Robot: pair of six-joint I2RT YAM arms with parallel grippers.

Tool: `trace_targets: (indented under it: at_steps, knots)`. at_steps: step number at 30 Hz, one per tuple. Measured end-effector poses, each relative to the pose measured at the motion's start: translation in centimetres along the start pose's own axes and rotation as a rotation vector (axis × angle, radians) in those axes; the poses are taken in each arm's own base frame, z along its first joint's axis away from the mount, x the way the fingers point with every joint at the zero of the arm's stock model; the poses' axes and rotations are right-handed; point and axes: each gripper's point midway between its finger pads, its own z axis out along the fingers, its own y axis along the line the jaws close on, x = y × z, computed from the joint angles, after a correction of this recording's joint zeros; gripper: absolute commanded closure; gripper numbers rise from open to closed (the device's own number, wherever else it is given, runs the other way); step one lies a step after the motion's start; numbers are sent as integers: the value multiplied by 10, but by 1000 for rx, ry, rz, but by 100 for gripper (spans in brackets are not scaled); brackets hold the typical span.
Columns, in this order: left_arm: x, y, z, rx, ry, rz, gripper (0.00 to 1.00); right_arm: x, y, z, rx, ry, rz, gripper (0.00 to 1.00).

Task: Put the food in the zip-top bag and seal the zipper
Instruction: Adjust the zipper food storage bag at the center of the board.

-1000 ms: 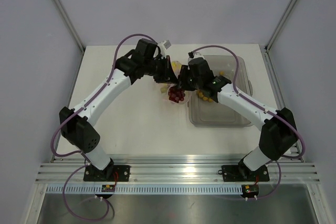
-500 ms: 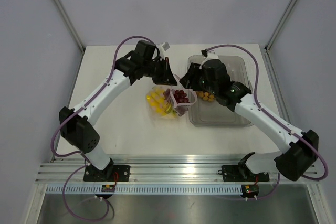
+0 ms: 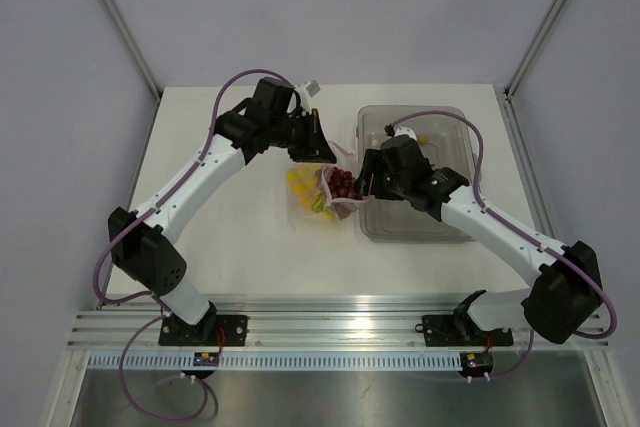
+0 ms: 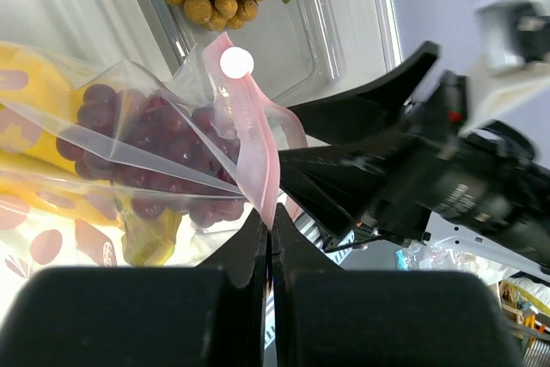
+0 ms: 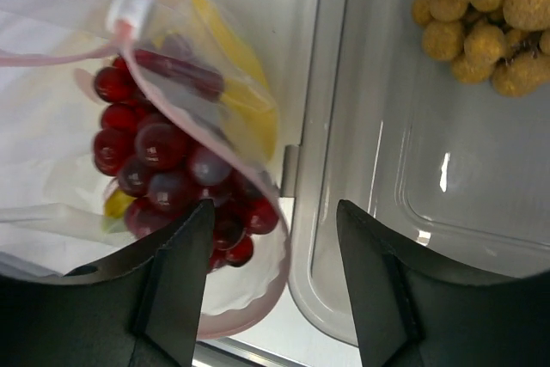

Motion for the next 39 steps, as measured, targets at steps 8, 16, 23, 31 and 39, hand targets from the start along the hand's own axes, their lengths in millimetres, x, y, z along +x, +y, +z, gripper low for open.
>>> trace_targets:
  at_steps: [8,16,23,31,39]
  knots:
    - [3,1,-1,-1,2,-1,100,16,-12,10,38,43,21,100]
    - [-3,15,-12,-27,-10,-10,100,-4,12,15,-10,76,-31,100]
    - [-56,45,-65,-158,-176,21,100,-103,91,-33,-254,-158,-91,100]
    - [-7,92,-37,-241,-20,-57,100,-41,61,51,-121,90,-108,100]
    - [-23,61,-69,-187,-142,19,100,-81,84,5,-205,-39,-115,100]
